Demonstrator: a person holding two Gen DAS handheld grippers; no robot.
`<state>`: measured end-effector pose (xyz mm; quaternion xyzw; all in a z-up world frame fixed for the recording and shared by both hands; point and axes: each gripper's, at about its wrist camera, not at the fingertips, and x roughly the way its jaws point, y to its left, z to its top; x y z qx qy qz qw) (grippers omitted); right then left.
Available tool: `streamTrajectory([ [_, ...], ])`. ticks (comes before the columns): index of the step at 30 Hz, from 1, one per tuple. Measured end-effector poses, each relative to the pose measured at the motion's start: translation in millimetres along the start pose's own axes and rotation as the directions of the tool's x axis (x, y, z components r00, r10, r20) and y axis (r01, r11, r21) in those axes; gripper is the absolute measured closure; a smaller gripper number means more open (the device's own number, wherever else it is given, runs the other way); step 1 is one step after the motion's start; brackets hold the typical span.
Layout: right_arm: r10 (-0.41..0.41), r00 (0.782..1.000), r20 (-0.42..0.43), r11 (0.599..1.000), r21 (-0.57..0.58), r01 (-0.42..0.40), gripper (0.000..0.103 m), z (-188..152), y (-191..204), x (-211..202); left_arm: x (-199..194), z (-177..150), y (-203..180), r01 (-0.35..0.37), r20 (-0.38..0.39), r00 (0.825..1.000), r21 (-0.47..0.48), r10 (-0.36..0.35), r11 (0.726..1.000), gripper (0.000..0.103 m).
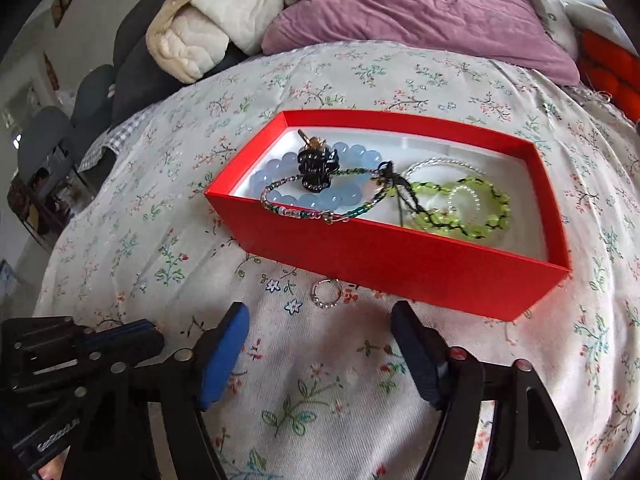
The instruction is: Organize jewelry
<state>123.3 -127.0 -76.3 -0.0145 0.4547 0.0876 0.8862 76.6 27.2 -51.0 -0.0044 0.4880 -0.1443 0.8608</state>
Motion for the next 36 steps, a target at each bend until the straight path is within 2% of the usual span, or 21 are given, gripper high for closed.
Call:
streamTrajectory([
  [6, -0.044, 0.999, -0.006, 0.999, 0.004, 0.044, 0.049, 5.0, 3.3, 14.7, 0.1, -1.9, 3.0, 0.003, -0.005, 1.000, -0.008, -0.003, 1.000, 0.098],
  [9, -0.037, 0.999, -0.006, 0.999, -0.007, 0.037, 0.066, 6.0, 2.8, 15.9, 0.4, -1.4, 3.2, 0.004, -0.007, 1.000, -0.007, -0.004, 1.000, 0.098],
  [11, -0.033, 0.999, -0.007, 0.999, -0.017, 0.033, 0.082, 5.7, 2.1, 15.2, 0.2, -1.4, 3.0, 0.004, -0.006, 1.000, -0.008, -0.004, 1.000, 0.098],
  [13, -0.021, 1.000, -0.010, 1.000, -0.023, 0.021, 0.088, 5.0, 1.4, 14.6, 0.1, -1.4, 2.9, 0.003, -0.006, 1.000, -0.007, -0.003, 1.000, 0.098],
  [25, 0.010, 1.000, -0.014, 0.998, -0.063, -0.011, 0.089, -1.4, -1.7, -2.1, -0.5, 1.7, 2.2, 0.002, 0.002, 1.000, -0.003, -0.002, 1.000, 0.098],
  [36, 0.050, 0.999, 0.007, 0.996, -0.072, -0.050, 0.089, 2.2, -4.8, -40.6, -23.6, 22.1, -10.8, 0.036, 0.063, 0.997, 0.010, -0.036, 0.999, 0.098],
])
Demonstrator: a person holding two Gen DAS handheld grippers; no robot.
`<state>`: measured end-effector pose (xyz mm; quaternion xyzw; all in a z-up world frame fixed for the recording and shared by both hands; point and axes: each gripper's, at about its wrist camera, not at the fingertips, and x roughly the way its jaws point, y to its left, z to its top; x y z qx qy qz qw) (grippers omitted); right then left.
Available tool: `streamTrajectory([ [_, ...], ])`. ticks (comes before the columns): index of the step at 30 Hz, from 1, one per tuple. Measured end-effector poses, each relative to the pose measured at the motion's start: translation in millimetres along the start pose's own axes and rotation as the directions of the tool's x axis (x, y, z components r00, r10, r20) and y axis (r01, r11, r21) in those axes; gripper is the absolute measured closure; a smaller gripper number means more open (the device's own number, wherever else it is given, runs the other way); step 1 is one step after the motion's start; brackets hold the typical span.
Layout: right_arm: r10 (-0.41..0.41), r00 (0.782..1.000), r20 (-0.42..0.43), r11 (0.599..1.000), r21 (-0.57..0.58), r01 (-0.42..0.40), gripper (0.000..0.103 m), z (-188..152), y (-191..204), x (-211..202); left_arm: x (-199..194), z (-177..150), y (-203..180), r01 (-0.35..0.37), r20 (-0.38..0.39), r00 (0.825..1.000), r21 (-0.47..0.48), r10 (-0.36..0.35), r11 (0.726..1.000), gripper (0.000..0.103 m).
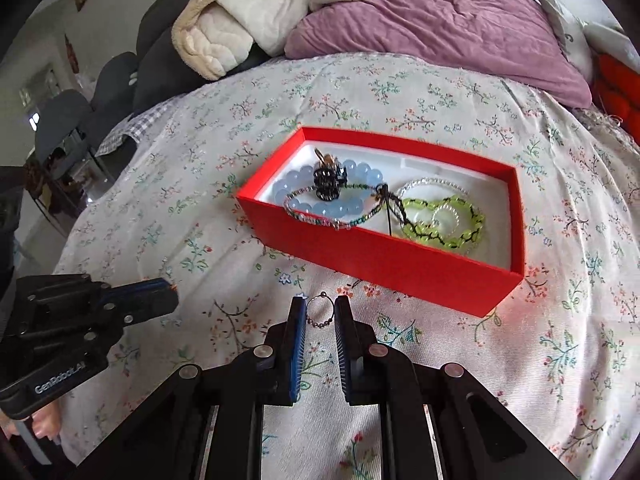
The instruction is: Organize jewelry
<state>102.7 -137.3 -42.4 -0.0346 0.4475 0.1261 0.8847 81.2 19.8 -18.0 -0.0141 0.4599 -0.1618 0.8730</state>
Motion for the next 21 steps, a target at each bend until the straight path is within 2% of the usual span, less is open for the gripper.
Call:
streamTrajectory([
  [6, 0.024, 0.999, 0.044, 1.000, 0.012, -0.025, 0.089, 15.2, -1.9, -28.2, -11.1, 21.3, -13.1, 0.008, 0.051, 0.999, 0.017, -0.009, 1.000, 0.098],
  [12, 0.029, 0.996, 0.090, 0.998, 0.055, -0.034, 0.089, 35.5, -15.4, -45.9, -13.0, 43.5, -24.9, 0.033, 0.091, 0.995, -0.009, -0.032, 0.999, 0.098],
  [16, 0.030, 0.993, 0.113, 0.993, 0.114, -0.043, 0.089, 47.5, -31.6, -50.0, -7.1, 58.7, -36.3, 0.053, 0.106, 0.993, -0.013, -0.051, 0.999, 0.098],
  [21, 0.010, 0.994, 0.108, 0.986, 0.167, -0.028, 0.088, 55.1, -51.3, -40.8, 12.4, 74.4, -48.5, 0.038, 0.102, 0.994, -0.016, -0.036, 0.999, 0.097],
])
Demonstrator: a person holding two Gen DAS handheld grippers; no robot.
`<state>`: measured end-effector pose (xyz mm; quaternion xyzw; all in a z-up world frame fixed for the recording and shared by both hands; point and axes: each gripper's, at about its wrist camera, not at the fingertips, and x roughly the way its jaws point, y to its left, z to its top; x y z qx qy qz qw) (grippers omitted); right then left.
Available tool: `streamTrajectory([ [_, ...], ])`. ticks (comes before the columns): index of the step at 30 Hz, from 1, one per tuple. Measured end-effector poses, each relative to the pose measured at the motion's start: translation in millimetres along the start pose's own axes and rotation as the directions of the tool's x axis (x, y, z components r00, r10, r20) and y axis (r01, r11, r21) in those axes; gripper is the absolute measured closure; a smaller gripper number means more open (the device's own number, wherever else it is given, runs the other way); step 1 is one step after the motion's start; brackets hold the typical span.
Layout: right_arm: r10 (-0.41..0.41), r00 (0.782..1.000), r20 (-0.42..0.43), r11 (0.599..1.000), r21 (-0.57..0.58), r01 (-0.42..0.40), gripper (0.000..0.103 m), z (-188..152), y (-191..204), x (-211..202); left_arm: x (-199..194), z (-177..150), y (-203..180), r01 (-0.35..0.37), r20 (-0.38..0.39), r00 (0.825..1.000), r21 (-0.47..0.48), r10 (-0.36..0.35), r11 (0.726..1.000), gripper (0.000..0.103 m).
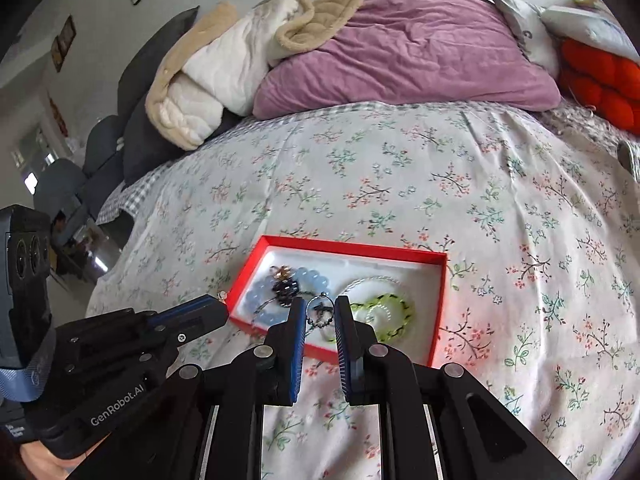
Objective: Organize jewelry
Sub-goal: 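Carry the gold charm and silver ring into the red box and open both tools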
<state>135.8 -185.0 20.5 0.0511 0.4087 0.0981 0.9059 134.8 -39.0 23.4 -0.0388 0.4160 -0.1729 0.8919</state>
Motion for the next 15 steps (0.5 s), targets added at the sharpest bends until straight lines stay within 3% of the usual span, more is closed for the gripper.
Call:
streamTrajectory([
  [10, 0.016, 0.999, -0.046, 0.994, 0.108, -0.011, 0.088, 4.5, -32.1, 26.5, 31.7, 7.1, -1.5, -0.017, -0.034, 0.999, -0.036, 0.016, 0.999, 0.098],
  [15, 0.029, 0.999, -0.041, 0.988, 0.151, -0.022, 0.083, 7.0, -41.1, 30.5, 36.7, 10.9, -0.4, -0.022, -0.039, 0.999, -0.050, 0.020, 0.998, 0.097],
])
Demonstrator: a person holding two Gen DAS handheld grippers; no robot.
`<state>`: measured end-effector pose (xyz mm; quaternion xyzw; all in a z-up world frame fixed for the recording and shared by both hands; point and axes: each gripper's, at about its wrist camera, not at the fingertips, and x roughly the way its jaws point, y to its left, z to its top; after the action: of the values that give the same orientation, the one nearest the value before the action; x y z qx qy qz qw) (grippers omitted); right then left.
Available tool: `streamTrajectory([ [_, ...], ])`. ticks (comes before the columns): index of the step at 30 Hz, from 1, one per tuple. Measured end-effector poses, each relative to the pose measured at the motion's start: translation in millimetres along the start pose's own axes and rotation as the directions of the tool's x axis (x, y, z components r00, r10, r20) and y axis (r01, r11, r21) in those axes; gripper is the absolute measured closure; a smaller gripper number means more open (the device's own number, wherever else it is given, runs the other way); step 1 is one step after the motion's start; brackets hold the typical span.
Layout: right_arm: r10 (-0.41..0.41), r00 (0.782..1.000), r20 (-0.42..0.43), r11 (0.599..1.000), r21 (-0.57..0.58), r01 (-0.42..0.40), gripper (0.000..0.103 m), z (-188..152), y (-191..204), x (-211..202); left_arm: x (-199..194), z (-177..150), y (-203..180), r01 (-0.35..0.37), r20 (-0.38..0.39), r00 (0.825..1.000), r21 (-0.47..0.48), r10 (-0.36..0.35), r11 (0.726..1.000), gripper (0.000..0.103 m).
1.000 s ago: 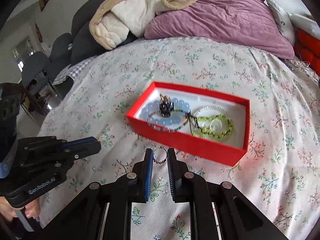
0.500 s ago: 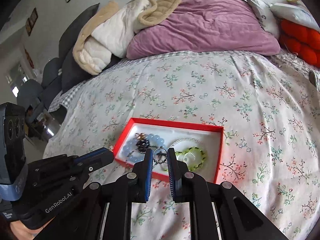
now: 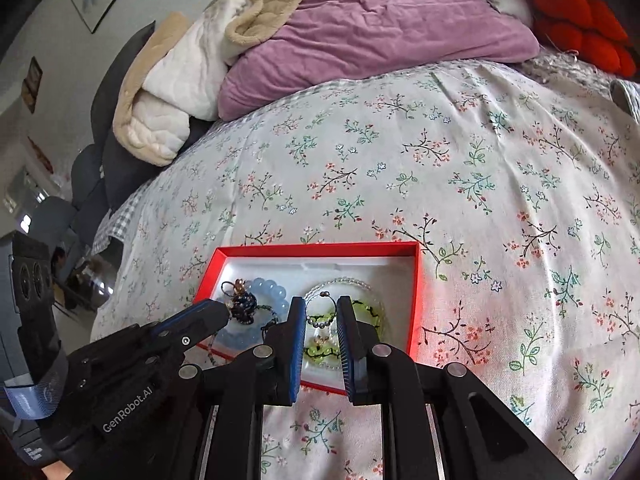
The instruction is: Organize jewelry
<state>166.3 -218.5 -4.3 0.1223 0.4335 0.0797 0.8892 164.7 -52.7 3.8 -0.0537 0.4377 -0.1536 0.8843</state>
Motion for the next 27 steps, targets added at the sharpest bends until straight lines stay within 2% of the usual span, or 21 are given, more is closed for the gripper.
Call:
streamTrajectory([
  [1, 0.007, 1.000, 0.001, 1.000, 0.015, -0.007, 0.071, 0.9, -2.1, 0.3, 1.8, 0.4, 0.6, 0.001, -0.008, 1.000, -0.003, -0.001, 1.000, 0.093],
  [2, 0.013, 1.000, 0.006, 0.999, 0.031, -0.013, 0.055, 1.1, -4.0, -0.5, 2.5, 0.4, 1.0, -0.004, -0.011, 1.000, -0.004, 0.004, 1.000, 0.089],
  [4, 0.012, 1.000, 0.024, 0.999, 0.047, -0.013, 0.044, 1.8, -6.2, -4.0, 2.2, 0.2, 1.8, -0.010, -0.011, 1.000, -0.006, 0.010, 1.000, 0.081],
  [9, 0.008, 0.999, 0.046, 0.999, 0.034, -0.010, 0.044, 5.2, -4.5, -16.6, -6.4, -0.9, -0.1, -0.021, -0.003, 1.000, 0.011, 0.021, 1.000, 0.073],
  [11, 0.002, 0.999, 0.049, 1.000, 0.031, -0.003, 0.042, 5.9, -6.2, -22.4, -12.8, -2.2, -0.8, -0.031, 0.005, 0.999, 0.017, 0.031, 0.999, 0.059],
  [12, -0.004, 0.999, 0.051, 1.000, 0.030, 0.002, 0.041, 5.8, -7.0, -25.1, -15.8, -3.2, -0.6, -0.037, 0.008, 0.999, 0.015, 0.037, 0.999, 0.056],
  [14, -0.018, 0.998, 0.055, 1.000, 0.026, 0.017, 0.035, 4.9, -8.3, -31.4, -19.9, -6.3, 0.6, -0.064, -0.001, 0.998, 0.002, 0.064, 0.998, 0.038],
  [17, -0.045, 0.997, 0.056, 0.999, 0.022, 0.044, 0.024, 2.1, -10.5, -40.7, -24.1, -14.1, -0.1, -0.123, -0.024, 0.992, -0.006, 0.122, 0.992, 0.021],
  [21, -0.082, 0.996, 0.045, 0.997, 0.006, 0.082, 0.011, -5.2, -10.8, -53.4, -31.5, -27.0, -2.4, -0.179, -0.048, 0.983, -0.012, 0.178, 0.984, 0.011],
  [22, -0.097, 0.994, 0.046, 0.995, -0.005, 0.097, 0.003, -8.1, -9.9, -57.6, -33.7, -30.1, -1.7, -0.187, -0.056, 0.981, -0.021, 0.185, 0.982, 0.004],
  [23, -0.111, 0.992, 0.052, 0.994, -0.016, 0.112, 0.000, -11.0, -8.8, -61.7, -36.0, -33.8, -1.2, -0.194, -0.064, 0.979, -0.033, 0.192, 0.980, 0.001],
  [27, -0.175, 0.984, 0.032, 0.982, -0.060, 0.177, 0.000, -24.3, -5.5, -74.6, -44.9, -49.1, -1.0, -0.230, -0.097, 0.970, -0.045, 0.225, 0.972, 0.001],
])
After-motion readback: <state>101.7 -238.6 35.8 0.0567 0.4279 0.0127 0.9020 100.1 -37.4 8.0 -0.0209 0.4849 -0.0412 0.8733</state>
